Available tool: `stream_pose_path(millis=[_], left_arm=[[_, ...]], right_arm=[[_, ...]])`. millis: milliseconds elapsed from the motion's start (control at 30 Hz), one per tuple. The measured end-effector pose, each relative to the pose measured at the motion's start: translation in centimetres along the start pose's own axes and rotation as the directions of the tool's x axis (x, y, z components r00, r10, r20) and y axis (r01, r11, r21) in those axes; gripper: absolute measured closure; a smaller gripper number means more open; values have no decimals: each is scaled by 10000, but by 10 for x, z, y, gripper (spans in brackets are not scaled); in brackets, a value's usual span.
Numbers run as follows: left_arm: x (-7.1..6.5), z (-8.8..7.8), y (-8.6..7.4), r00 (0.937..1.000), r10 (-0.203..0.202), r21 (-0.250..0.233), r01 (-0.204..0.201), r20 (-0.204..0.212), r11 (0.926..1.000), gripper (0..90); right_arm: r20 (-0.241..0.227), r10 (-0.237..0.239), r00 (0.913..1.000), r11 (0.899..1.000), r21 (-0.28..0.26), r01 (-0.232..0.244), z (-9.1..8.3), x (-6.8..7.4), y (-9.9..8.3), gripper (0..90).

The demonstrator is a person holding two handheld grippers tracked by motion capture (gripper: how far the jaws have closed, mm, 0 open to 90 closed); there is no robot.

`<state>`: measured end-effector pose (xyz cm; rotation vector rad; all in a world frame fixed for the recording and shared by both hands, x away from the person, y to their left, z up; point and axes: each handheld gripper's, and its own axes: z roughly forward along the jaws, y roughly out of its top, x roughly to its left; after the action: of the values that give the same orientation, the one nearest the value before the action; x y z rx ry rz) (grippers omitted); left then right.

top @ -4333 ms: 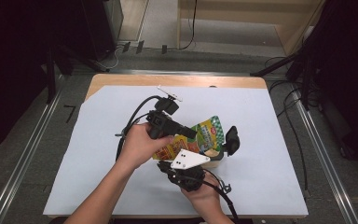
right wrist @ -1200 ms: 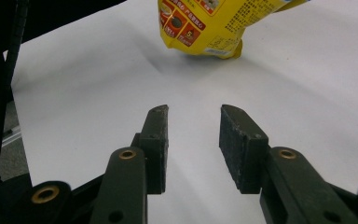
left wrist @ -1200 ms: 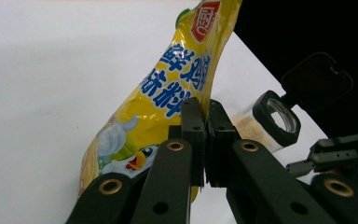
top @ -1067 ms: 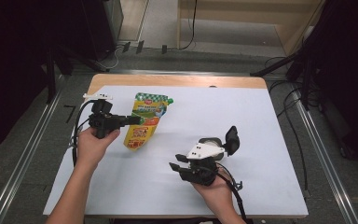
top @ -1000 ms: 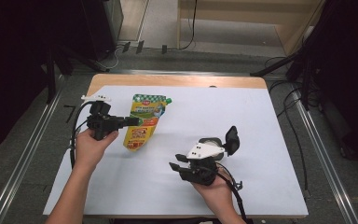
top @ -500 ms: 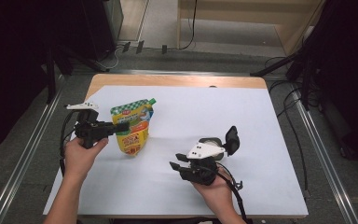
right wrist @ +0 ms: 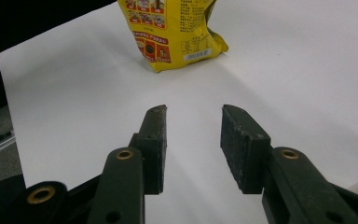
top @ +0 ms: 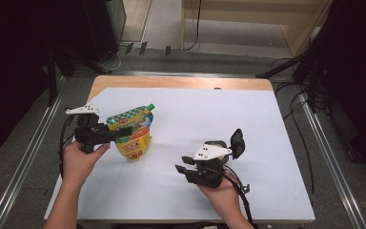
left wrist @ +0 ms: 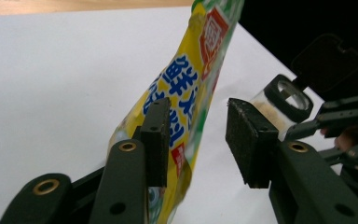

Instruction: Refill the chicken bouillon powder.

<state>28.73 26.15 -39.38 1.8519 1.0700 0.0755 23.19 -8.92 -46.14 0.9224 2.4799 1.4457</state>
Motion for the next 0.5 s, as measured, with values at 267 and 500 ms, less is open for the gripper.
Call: stream_pose_path(millis=[267, 500], left_arm=[[-4, -12, -8, 10000, -14, 104, 15, -87, 9999, 535], [-2, -17, -13, 9995, -308, 28, 308, -29, 9995, 479]], right_arm=[[55, 290, 9996, 9996, -16, -289, -8, -6, 4, 623], [106, 453, 9989, 9990, -24, -453, -19, -12, 9, 632]])
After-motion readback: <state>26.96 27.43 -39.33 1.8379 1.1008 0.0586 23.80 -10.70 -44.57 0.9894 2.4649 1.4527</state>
